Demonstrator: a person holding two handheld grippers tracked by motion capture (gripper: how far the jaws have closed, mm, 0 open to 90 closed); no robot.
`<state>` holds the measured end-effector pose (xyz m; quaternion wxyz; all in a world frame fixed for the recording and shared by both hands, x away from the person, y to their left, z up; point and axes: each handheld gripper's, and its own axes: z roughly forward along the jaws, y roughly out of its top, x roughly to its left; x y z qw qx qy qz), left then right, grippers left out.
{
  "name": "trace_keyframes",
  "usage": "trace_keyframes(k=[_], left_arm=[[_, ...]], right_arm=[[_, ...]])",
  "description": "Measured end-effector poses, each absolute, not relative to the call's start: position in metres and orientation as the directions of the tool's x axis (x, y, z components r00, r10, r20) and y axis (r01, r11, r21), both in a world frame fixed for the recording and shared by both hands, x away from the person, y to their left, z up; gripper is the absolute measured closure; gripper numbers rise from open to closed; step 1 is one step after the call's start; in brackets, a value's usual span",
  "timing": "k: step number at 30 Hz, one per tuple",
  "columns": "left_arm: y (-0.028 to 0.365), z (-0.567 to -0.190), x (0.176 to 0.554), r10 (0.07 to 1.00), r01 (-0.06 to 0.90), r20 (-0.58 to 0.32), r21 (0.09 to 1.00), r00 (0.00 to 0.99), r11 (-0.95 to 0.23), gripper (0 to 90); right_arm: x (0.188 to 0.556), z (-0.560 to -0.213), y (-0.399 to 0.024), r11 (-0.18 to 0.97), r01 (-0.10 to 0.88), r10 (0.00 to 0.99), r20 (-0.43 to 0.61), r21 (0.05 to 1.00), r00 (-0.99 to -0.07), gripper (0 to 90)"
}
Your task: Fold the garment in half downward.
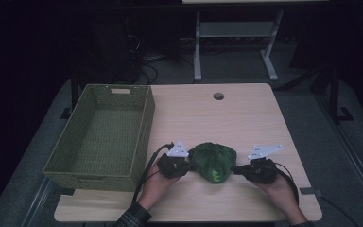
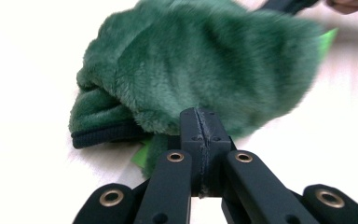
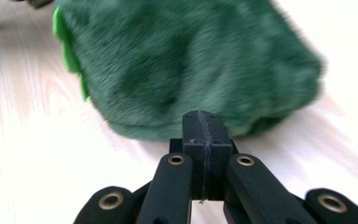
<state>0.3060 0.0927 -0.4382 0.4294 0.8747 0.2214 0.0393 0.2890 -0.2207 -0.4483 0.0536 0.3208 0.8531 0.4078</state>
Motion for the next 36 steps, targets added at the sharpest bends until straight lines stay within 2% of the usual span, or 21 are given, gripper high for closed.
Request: trace_keyframes(k=[10, 20, 26, 36], left_arm=[[0.090, -0.437, 0.285, 0.384, 0.363, -0.163, 0.762, 0.909, -0.536, 89.8], [0.066, -0.450, 0.279, 0.332, 0.351, -0.182, 0.738, 0.926, -0.576, 89.8], [0.060, -0.456, 0.285, 0.332, 0.347, -0.174, 0.733, 0.927, -0.585, 89.8], [0.073, -0.458, 0.303, 0.395, 0.372, -0.149, 0.725, 0.906, -0.580, 89.8]], right_arm=[[0.331, -0.431, -0.235, 0.376, 0.503, 0.669, 0.148, 0.778, -0.729, 89.9], [0.373, -0.443, -0.216, 0.391, 0.516, 0.690, 0.129, 0.762, -0.713, 89.9], [0.379, -0.457, -0.206, 0.423, 0.528, 0.660, 0.149, 0.736, -0.737, 89.9], [0.369, -0.457, -0.207, 0.447, 0.537, 0.621, 0.184, 0.716, -0.762, 89.9]])
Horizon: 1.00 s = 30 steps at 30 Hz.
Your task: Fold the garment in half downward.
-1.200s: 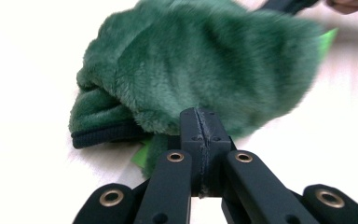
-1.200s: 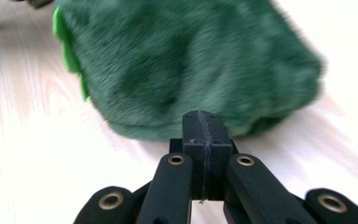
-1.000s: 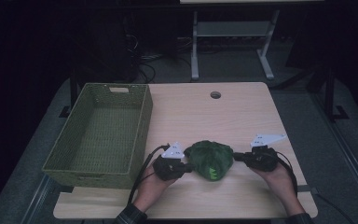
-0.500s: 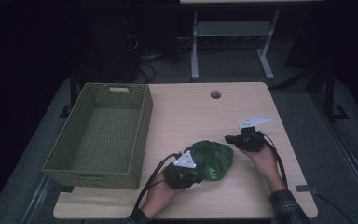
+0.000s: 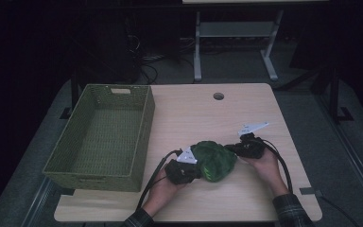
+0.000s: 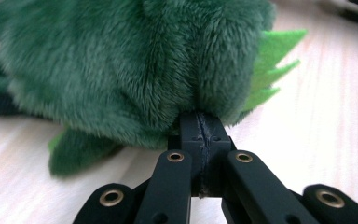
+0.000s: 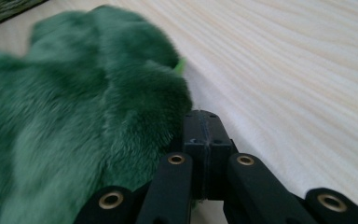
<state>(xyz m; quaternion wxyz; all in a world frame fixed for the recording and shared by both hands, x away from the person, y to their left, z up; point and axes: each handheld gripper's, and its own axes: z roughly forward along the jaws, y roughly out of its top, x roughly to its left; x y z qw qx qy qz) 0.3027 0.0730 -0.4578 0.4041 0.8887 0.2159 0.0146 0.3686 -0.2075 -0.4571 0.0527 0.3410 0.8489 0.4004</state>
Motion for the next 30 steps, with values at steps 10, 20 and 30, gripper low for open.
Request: trace_keyframes(k=[10, 20, 30], left_arm=[[0.086, -0.457, 0.320, 0.439, 0.388, -0.135, 0.732, 0.888, -0.560, 89.8], [0.089, -0.460, 0.341, 0.456, 0.394, -0.133, 0.739, 0.880, -0.546, 89.8], [0.089, -0.462, 0.349, 0.456, 0.395, -0.134, 0.741, 0.880, -0.544, 89.4]], right_arm=[[0.346, -0.454, -0.211, 0.463, 0.522, 0.600, 0.180, 0.717, -0.780, 89.9], [0.323, -0.455, -0.212, 0.483, 0.518, 0.575, 0.191, 0.706, -0.796, 89.9], [0.308, -0.455, -0.210, 0.490, 0.515, 0.568, 0.191, 0.703, -0.800, 88.5]])
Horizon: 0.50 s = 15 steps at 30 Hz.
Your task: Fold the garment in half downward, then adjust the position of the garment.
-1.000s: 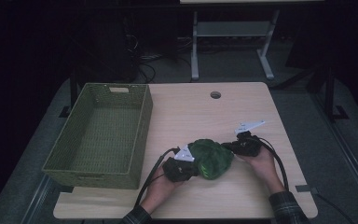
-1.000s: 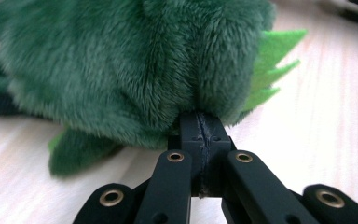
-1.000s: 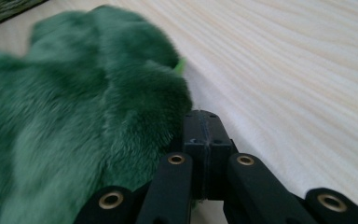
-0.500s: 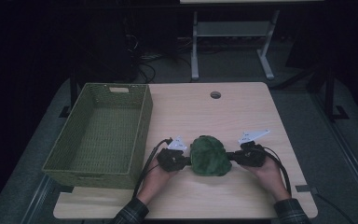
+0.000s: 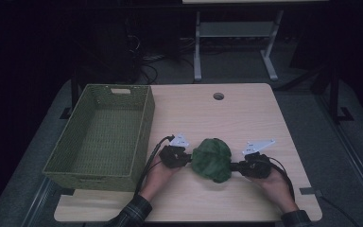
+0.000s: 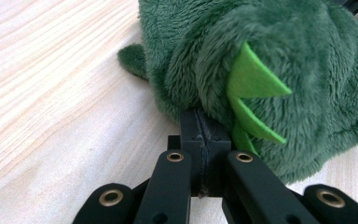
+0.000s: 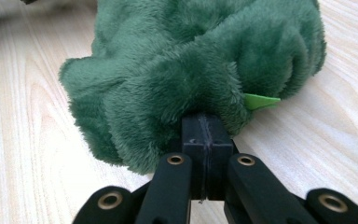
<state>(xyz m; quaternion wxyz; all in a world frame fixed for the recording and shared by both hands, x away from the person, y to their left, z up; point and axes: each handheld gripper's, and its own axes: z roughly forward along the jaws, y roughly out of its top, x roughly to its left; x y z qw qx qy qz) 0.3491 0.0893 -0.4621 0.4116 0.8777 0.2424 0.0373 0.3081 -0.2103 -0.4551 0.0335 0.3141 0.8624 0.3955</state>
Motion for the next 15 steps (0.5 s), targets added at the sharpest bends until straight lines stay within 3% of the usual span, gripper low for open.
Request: trace_keyframes(k=[2, 3, 4, 5, 6, 7, 8, 10, 11, 12, 15], left_arm=[[0.091, -0.461, 0.349, 0.454, 0.389, -0.127, 0.739, 0.882, -0.550, 88.7], [0.093, -0.459, 0.349, 0.457, 0.390, -0.125, 0.738, 0.881, -0.551, 86.0], [0.093, -0.459, 0.349, 0.457, 0.390, -0.125, 0.738, 0.881, -0.551, 83.6], [0.093, -0.458, 0.348, 0.460, 0.389, -0.122, 0.739, 0.880, -0.549, 83.6], [0.096, -0.454, 0.347, 0.462, 0.381, -0.107, 0.740, 0.880, -0.555, 78.6], [0.096, -0.454, 0.347, 0.462, 0.381, -0.107, 0.740, 0.880, -0.555, 76.5], [0.099, -0.449, 0.345, 0.460, 0.371, -0.095, 0.742, 0.883, -0.559, 74.1], [0.100, -0.446, 0.344, 0.457, 0.369, -0.093, 0.738, 0.885, -0.565, 71.7], [0.101, -0.444, 0.343, 0.457, 0.365, -0.087, 0.739, 0.885, -0.566, 66.6], [0.102, -0.441, 0.342, 0.460, 0.364, -0.084, 0.741, 0.884, -0.565, 66.6], [0.105, -0.432, 0.339, 0.458, 0.353, -0.064, 0.733, 0.887, -0.582, 54.3]], right_arm=[[0.309, -0.455, -0.211, 0.488, 0.510, 0.569, 0.185, 0.708, -0.802, 86.1], [0.308, -0.454, -0.213, 0.474, 0.509, 0.586, 0.174, 0.718, -0.791, 75.2], [0.308, -0.454, -0.215, 0.463, 0.510, 0.602, 0.165, 0.725, -0.781, 69.8], [0.308, -0.454, -0.215, 0.463, 0.510, 0.602, 0.165, 0.725, -0.781, 69.8], [0.309, -0.454, -0.220, 0.439, 0.522, 0.629, 0.166, 0.731, -0.760, 59.1], [0.309, -0.454, -0.220, 0.439, 0.522, 0.629, 0.166, 0.731, -0.760, 59.1], [0.309, -0.455, -0.227, 0.424, 0.530, 0.660, 0.150, 0.735, -0.736, 51.7], [0.310, -0.456, -0.230, 0.421, 0.535, 0.671, 0.145, 0.733, -0.727, 48.6], [0.311, -0.456, -0.237, 0.406, 0.551, 0.700, 0.140, 0.729, -0.700, 40.9], [0.311, -0.456, -0.237, 0.406, 0.551, 0.700, 0.140, 0.729, -0.700, 40.9], [0.312, -0.461, -0.252, 0.386, 0.575, 0.744, 0.125, 0.722, -0.656, 30.2]])
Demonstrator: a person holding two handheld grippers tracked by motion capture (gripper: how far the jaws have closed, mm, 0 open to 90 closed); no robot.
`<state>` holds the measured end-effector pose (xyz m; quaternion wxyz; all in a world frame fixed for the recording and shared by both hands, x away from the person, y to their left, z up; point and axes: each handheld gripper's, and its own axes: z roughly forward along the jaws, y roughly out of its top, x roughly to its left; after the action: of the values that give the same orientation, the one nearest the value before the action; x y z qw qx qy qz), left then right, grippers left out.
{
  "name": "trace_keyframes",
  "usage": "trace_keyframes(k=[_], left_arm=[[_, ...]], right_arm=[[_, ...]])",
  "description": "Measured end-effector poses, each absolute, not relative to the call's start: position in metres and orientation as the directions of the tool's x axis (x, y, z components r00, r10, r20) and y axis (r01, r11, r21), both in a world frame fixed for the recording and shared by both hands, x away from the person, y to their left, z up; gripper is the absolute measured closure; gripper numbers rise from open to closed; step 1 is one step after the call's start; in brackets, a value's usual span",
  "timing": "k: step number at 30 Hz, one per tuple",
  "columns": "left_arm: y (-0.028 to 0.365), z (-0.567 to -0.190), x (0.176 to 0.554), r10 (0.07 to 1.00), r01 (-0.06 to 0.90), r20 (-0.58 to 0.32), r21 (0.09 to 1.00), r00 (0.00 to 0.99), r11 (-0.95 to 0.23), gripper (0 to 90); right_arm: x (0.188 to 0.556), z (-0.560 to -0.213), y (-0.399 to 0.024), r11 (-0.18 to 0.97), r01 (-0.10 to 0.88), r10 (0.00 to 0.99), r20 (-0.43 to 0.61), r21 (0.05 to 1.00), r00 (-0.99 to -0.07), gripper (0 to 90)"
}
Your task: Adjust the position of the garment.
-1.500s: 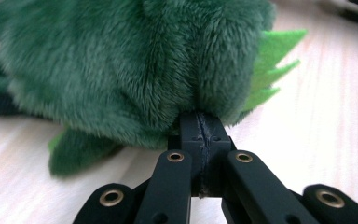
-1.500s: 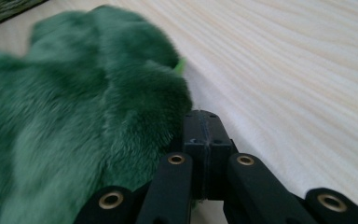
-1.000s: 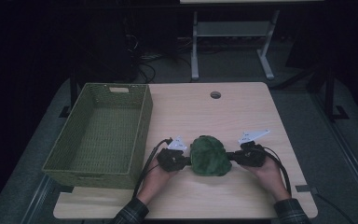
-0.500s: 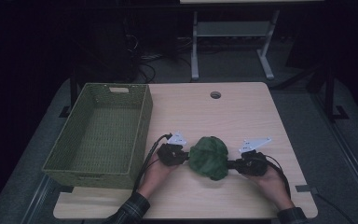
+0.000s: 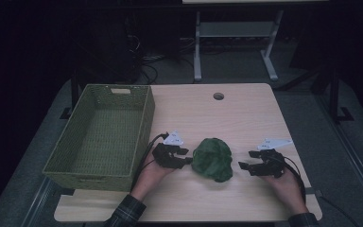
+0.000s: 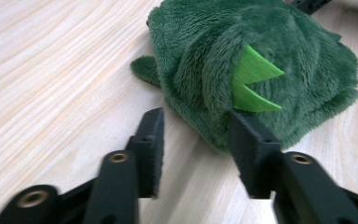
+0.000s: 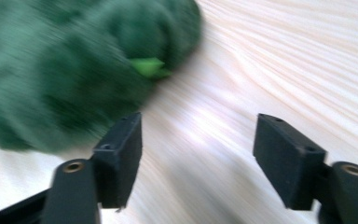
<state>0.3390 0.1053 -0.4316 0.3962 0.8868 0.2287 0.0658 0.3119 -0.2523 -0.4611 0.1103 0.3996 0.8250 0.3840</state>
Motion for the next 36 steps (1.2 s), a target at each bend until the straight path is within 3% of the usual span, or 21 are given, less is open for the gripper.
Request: trace_keyframes(k=[4, 11, 16, 28, 36], left_arm=[[0.105, -0.420, 0.335, 0.446, 0.335, -0.044, 0.727, 0.894, -0.599, 45.7], [0.107, -0.401, 0.331, 0.431, 0.322, -0.046, 0.736, 0.901, -0.596, 38.7], [0.106, -0.392, 0.332, 0.390, 0.297, -0.051, 0.741, 0.919, -0.602, 32.1], [0.081, -0.387, 0.342, 0.290, 0.231, -0.037, 0.703, 0.956, -0.672, 25.2], [0.066, -0.393, 0.346, 0.278, 0.228, -0.034, 0.672, 0.960, -0.704, 23.3]], right_arm=[[0.314, -0.470, -0.266, 0.385, 0.617, 0.795, 0.093, 0.687, -0.600, 19.7], [0.314, -0.476, -0.279, 0.379, 0.622, 0.816, 0.070, 0.685, -0.574, 13.8], [0.315, -0.483, -0.276, 0.382, 0.594, 0.820, 0.037, 0.708, -0.571, 3.7], [0.316, -0.484, -0.276, 0.387, 0.589, 0.818, 0.031, 0.710, -0.575, 3.4], [0.316, -0.484, -0.276, 0.387, 0.589, 0.818, 0.031, 0.710, -0.575, 3.4]])
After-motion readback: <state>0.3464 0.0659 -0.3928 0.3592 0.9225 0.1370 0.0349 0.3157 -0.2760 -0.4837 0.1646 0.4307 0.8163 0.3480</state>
